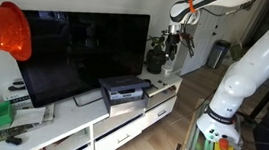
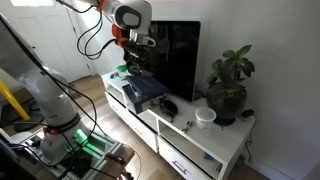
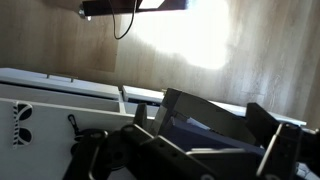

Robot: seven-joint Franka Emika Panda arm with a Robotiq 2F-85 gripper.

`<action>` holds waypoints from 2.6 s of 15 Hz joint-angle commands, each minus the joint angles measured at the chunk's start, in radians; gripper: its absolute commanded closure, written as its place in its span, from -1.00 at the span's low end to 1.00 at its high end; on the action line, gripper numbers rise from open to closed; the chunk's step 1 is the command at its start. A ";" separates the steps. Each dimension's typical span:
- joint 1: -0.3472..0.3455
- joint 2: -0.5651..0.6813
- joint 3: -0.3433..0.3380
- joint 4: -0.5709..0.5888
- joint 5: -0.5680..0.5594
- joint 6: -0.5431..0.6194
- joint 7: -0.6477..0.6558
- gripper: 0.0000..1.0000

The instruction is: Put the white glasses in the black spectacle case

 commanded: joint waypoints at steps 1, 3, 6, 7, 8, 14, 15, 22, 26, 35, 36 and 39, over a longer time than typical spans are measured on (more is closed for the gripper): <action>-0.056 0.098 0.037 0.014 -0.012 0.098 0.104 -1.00; -0.079 0.197 0.028 0.023 -0.001 0.261 0.140 -1.00; -0.116 0.381 0.035 0.044 -0.015 0.530 0.219 -1.00; -0.129 0.453 0.035 0.061 -0.027 0.603 0.253 -1.00; -0.140 0.516 0.034 0.070 -0.035 0.682 0.289 -1.00; -0.250 0.854 0.043 0.267 -0.006 0.787 0.332 -1.00; -0.268 0.889 0.042 0.300 -0.011 0.790 0.331 -1.00; -0.418 1.049 0.110 0.477 0.023 0.777 0.289 -1.00; -0.485 1.094 0.169 0.534 0.051 0.767 0.262 -1.00; -0.595 1.178 0.268 0.611 0.072 0.768 0.188 -1.00; -0.598 1.185 0.271 0.617 0.075 0.771 0.194 -1.00; -0.603 1.202 0.279 0.633 0.085 0.774 0.217 -0.59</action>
